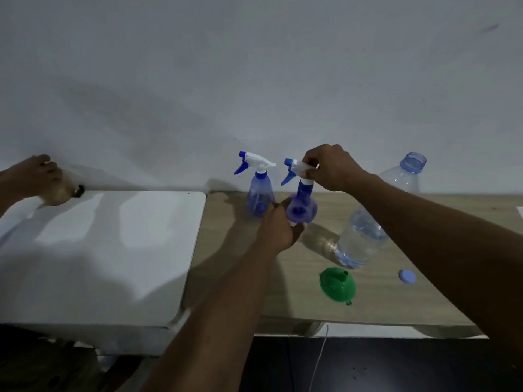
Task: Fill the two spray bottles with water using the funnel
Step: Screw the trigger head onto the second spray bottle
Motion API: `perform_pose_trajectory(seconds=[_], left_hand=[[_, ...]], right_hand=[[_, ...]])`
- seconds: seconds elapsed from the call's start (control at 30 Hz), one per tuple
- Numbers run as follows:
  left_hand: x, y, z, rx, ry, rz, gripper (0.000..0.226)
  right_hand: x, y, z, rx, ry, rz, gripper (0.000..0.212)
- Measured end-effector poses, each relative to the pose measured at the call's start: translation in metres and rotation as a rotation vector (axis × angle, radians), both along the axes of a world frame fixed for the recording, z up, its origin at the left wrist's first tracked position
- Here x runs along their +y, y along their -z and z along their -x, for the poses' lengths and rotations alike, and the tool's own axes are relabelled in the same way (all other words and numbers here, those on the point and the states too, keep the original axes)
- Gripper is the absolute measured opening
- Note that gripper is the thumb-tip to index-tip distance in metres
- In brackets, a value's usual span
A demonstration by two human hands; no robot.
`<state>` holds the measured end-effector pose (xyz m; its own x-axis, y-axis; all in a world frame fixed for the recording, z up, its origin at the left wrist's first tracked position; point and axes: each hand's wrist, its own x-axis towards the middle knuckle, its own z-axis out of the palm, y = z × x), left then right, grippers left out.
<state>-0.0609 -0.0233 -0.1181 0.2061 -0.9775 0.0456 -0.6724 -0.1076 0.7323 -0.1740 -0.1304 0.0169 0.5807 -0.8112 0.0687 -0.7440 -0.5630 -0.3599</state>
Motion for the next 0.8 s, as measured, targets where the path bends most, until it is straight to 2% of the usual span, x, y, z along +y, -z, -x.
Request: perform_pose_trajectory(seconds=[0.13, 0.23, 0.4, 0.63, 0.8], left_hand=[[-0.027, 0.008, 0.0, 0.105, 0.011, -0.137, 0.074], [-0.038, 0.012, -0.001, 0.042, 0.028, -0.242, 0.08], [-0.044, 0.017, -0.004, 0.053, 0.071, -0.386, 0.088], [-0.049, 0.019, -0.003, 0.049, 0.13, -0.526, 0.096], [-0.047, 0.013, -0.004, 0.023, 0.143, -0.535, 0.095]], right_hand=[[-0.022, 0.016, -0.008, 0.033, 0.064, -0.007, 0.018], [-0.032, 0.034, -0.013, 0.047, 0.084, -0.012, 0.017], [-0.044, 0.058, -0.017, 0.069, 0.07, -0.002, 0.013], [-0.049, 0.079, -0.021, 0.07, 0.074, 0.014, 0.026], [-0.046, 0.079, -0.023, 0.096, 0.098, -0.019, 0.028]])
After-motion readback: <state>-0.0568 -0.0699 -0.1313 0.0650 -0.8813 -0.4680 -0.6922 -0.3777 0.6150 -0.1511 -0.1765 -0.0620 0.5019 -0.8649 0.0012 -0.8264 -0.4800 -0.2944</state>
